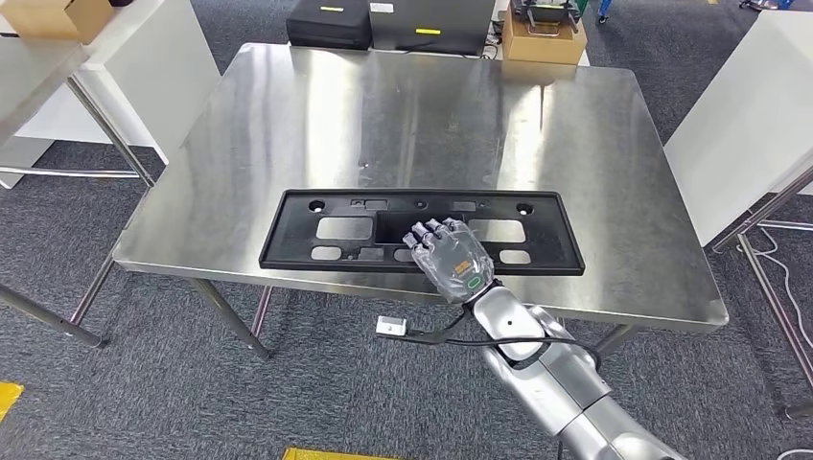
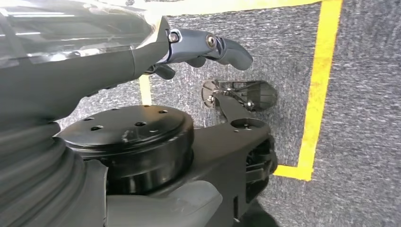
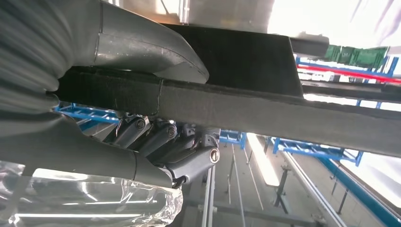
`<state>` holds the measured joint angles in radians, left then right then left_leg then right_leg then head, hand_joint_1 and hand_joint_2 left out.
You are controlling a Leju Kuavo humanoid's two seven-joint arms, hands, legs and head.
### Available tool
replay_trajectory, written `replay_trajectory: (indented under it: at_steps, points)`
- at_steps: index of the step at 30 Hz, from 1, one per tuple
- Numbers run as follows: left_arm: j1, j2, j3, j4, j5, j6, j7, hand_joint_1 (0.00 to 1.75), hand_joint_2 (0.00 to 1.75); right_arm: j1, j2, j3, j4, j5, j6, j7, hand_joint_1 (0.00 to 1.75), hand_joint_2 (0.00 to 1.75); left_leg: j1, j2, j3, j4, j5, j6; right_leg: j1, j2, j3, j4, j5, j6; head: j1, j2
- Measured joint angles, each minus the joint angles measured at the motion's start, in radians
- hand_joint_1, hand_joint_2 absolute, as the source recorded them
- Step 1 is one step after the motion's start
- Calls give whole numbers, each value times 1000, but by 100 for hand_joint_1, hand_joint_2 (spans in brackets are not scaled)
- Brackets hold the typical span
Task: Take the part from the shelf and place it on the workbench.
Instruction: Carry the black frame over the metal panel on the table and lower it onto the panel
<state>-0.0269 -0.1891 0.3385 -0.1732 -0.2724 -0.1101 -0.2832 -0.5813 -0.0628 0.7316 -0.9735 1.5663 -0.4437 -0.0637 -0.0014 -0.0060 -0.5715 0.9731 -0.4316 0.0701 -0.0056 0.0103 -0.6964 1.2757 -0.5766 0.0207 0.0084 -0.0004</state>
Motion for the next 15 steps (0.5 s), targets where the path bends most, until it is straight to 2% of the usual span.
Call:
replay_trajectory:
  at_steps: [1,2,4,5,6,8,10,11,12,14,15]
  points:
    - [1,-1,0,0,0,0,0,0,175,3,-2,0,0,0,0,0,175,175,2,-1,9,0,-8,-3,-4,-1,-14,-3,8,10,0,0]
    - [2,-1,0,0,0,0,0,0,175,6,-3,0,0,0,0,0,175,175,4,-3,21,1,-17,-8,-8,-2,-6,-48,36,25,0,0]
    - [3,-1,0,0,0,0,0,0,175,7,-4,0,0,0,0,0,175,175,8,-4,47,2,-39,-20,-16,-9,37,-194,125,53,2,0]
    - [3,-1,0,0,0,0,0,0,175,8,-5,0,0,0,0,0,175,175,7,-4,55,3,-49,-27,-15,-14,56,-250,152,52,3,0]
    - [2,-1,0,0,0,0,1,0,175,8,-6,0,0,0,0,0,175,175,5,-3,58,4,-57,-34,-13,-17,68,-282,171,42,3,0]
    - [1,-1,1,0,0,1,1,0,175,9,-7,0,-2,1,0,0,175,175,4,-2,60,6,-67,-45,-11,-17,74,-289,169,11,1,0]
    - [0,-2,1,0,0,1,2,0,175,8,-7,-1,-4,1,0,0,175,175,9,1,41,43,-66,-53,-16,-12,84,-290,169,-4,-2,0]
    - [-1,-2,1,0,0,1,2,0,175,7,-7,-2,-5,1,0,1,175,175,11,2,13,89,-67,-57,-17,-10,91,-291,165,-11,-3,0]
    - [-2,-2,1,0,0,1,1,0,175,7,-6,-2,-6,1,0,1,175,175,12,3,-28,152,-75,-62,-17,-9,98,-291,160,-18,-4,0]
    - [-2,-2,1,0,-1,2,2,0,175,9,-6,-1,-6,2,0,1,175,175,13,3,-118,275,-121,-71,-15,-8,112,-292,145,-28,-5,0]
    - [-1,-2,1,0,-1,2,2,0,175,11,-6,-1,-6,2,0,1,175,175,13,3,-151,306,-143,-72,-14,-7,122,-292,137,-30,-6,0]
